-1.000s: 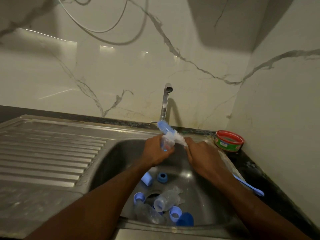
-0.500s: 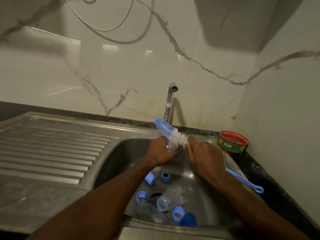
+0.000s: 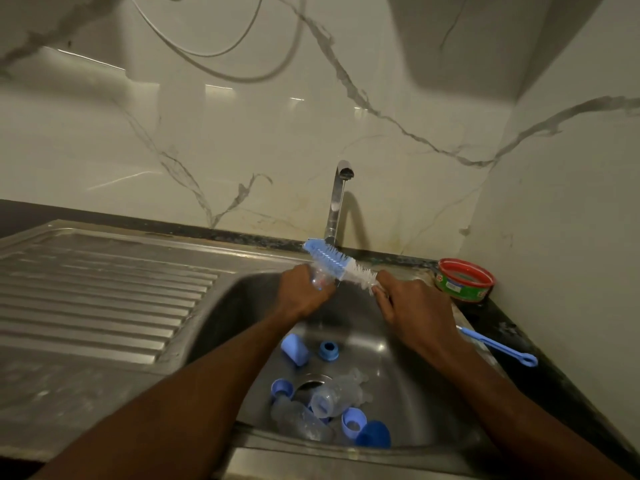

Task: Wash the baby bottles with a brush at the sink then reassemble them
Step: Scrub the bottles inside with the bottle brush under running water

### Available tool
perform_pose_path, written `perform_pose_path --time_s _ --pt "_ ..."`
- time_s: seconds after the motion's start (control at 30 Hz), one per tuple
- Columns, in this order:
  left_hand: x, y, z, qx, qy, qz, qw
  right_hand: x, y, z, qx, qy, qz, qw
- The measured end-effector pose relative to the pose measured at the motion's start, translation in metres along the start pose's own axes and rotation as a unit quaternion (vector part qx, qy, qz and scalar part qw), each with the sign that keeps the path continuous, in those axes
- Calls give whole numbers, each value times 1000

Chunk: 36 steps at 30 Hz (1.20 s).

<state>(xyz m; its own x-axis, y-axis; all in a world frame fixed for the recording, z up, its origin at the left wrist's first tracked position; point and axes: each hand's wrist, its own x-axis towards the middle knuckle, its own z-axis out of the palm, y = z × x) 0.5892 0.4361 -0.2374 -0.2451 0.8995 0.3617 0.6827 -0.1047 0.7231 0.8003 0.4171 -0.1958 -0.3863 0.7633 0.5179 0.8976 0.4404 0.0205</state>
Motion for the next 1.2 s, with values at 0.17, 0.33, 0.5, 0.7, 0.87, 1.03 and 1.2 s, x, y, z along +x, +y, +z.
perform_pose_path --time_s 0.17,0.33,0.5,0.7,0.87,1.03,1.2 --pt "-9 17 22 32 -120 116 985 10 -12 2 -49 -15 31 998" --pt "2 9 11 -8 7 18 1000 1 0 0 -2 -1 22 1000" --pt "8 -9 0 20 25 -34 999 -3 5 -1 -12 -1 5 1000" --pt "-9 22 20 22 -67 137 988 6 -12 1 -15 12 49 999" --pt "1 12 6 -26 30 37 999 -3 -3 -3 -25 10 40 999" --pt "5 -5 -2 9 35 -5 999 -4 0 1 4 1 20 1000" --pt "-8 17 20 64 -114 145 981 4 -14 -5 -46 -31 61 997"
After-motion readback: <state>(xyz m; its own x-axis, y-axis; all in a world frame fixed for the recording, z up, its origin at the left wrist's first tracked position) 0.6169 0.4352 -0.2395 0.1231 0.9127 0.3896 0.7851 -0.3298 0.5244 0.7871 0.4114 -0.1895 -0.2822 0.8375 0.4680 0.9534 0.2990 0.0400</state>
